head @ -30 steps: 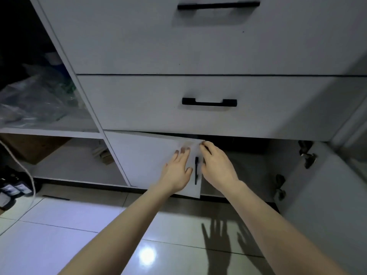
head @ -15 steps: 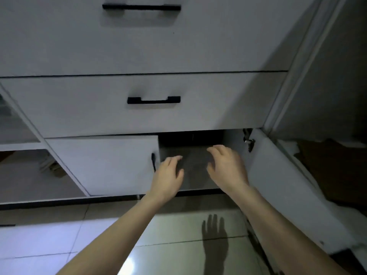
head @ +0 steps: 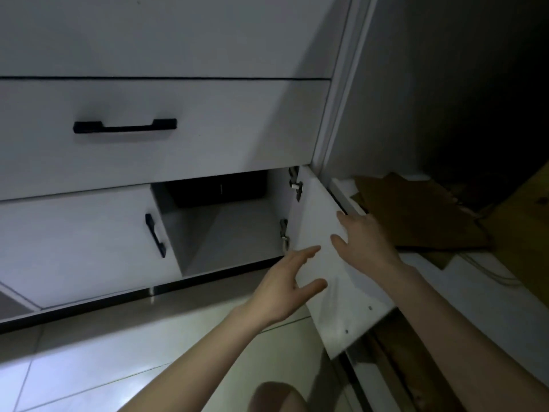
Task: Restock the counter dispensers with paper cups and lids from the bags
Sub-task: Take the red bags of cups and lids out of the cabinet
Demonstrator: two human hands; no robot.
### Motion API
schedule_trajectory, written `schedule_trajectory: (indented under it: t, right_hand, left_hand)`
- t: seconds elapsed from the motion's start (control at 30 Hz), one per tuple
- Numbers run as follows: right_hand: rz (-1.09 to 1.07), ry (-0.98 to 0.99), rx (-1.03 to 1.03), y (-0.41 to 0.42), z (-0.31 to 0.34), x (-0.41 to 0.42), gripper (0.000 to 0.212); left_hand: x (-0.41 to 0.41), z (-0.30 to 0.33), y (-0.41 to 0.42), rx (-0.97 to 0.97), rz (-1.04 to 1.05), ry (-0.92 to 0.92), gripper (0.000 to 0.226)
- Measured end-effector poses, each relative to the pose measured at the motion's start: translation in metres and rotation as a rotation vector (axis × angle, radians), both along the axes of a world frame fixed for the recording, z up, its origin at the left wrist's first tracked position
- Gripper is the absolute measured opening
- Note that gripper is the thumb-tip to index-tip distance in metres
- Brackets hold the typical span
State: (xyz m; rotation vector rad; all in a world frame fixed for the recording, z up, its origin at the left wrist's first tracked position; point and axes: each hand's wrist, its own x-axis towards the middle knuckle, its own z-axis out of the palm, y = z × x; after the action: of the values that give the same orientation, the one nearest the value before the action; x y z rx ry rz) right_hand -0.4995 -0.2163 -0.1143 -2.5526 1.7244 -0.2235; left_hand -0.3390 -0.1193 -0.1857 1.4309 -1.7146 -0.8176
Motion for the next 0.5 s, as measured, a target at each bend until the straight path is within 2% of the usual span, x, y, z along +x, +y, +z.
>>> schedule_trajectory:
  t: [0.13,0.23,0.37,0.43,0.5]
  right_hand:
    - [0.140,-0.183,0.078,0.023,0.005,0.029,0.053]
    - [0.229,-0.391,0.166,0.032,-0.002,0.064,0.049]
    - [0.335,-0.598,0.265,0.034,-0.019,0.113,0.035]
    - [0.366,-0.578,0.274,0.032,-0.027,0.139,0.037]
    - [0.361,-0.460,0.236,0.026,-0.033,0.160,0.047]
  left_hand:
    - [0.014,0.005,0.023,0.016,0.039,0.209,0.060]
    - [0.047,0.009,0.044,-0.017,0.102,0.239,0.064]
    - [0.129,0.019,0.051,-0.049,0.384,0.324,0.039]
    - [0.162,0.020,0.047,-0.129,0.558,0.269,0.042]
    - [0.181,0.016,0.044,-0.265,0.684,0.118,0.038]
